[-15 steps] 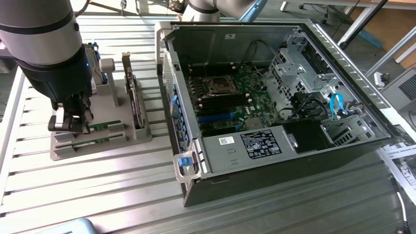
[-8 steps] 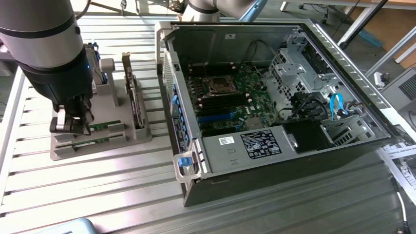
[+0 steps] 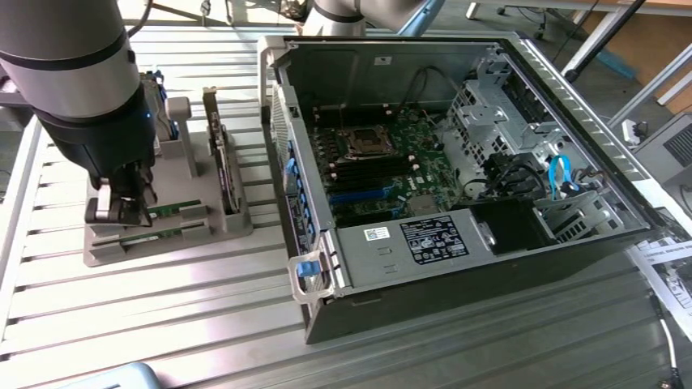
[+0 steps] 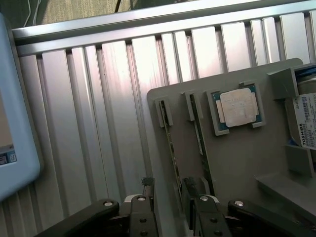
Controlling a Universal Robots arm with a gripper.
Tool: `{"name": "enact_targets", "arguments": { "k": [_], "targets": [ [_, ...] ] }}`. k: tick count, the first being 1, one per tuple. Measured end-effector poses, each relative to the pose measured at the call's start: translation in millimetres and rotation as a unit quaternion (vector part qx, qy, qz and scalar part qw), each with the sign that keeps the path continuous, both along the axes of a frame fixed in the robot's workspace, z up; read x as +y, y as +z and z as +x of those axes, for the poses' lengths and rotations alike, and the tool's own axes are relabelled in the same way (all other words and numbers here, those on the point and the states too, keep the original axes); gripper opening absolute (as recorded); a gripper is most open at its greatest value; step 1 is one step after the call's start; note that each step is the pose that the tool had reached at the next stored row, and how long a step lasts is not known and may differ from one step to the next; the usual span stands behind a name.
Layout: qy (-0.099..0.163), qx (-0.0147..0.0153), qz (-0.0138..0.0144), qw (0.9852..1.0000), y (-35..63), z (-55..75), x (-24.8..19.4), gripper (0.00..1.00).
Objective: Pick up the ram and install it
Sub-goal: 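Pick up the ram and move it above insertion slot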
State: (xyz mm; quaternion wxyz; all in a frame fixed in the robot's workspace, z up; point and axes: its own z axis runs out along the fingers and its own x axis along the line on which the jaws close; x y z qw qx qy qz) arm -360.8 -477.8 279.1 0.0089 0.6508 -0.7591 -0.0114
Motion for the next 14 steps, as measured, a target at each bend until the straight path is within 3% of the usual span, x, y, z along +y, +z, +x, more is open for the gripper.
{"name": "enact_targets", "arguments": {
  "k": [14],
  "targets": [
    [0.001,0.0,0.0,1.0,-7.2,-1.0,0.0,0.36]
  ]
}}
